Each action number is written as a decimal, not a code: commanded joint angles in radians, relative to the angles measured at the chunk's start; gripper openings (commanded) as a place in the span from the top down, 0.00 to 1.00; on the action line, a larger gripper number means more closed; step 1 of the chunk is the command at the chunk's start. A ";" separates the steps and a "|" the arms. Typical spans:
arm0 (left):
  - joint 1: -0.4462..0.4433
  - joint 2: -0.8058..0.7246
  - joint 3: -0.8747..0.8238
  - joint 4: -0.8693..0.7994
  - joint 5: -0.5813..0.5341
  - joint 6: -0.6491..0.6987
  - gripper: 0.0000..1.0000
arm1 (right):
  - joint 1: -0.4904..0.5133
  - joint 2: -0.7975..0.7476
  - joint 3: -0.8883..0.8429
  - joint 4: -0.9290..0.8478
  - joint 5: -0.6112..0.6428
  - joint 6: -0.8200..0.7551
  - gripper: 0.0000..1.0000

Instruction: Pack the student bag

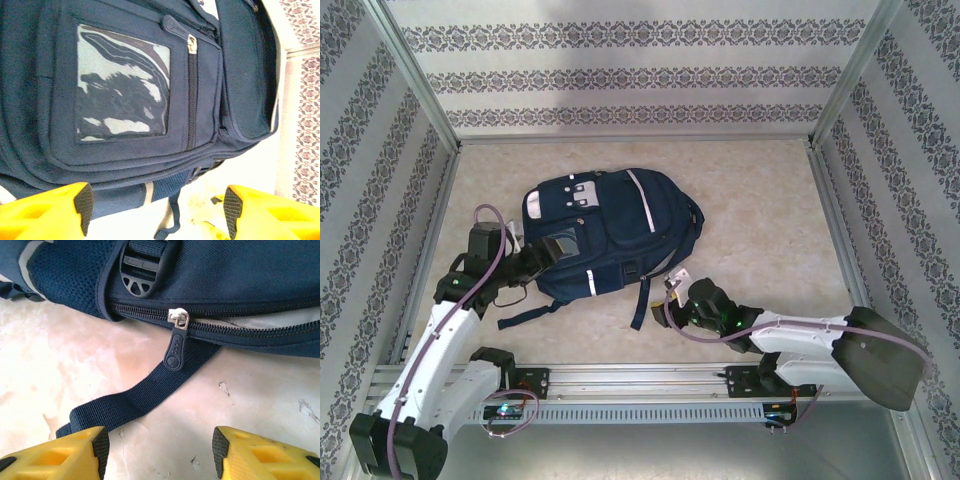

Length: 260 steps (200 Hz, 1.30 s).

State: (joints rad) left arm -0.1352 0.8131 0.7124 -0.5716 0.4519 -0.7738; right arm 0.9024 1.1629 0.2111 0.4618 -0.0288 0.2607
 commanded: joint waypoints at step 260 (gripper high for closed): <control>0.013 -0.028 -0.001 -0.096 -0.027 0.024 0.28 | -0.138 0.484 0.085 0.483 -0.088 0.014 1.00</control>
State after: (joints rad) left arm -0.1352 0.7994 0.7124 -0.5934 0.4675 -0.7479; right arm 0.7872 1.7222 0.3023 1.0256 -0.1402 0.2882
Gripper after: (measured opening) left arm 0.708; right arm 0.077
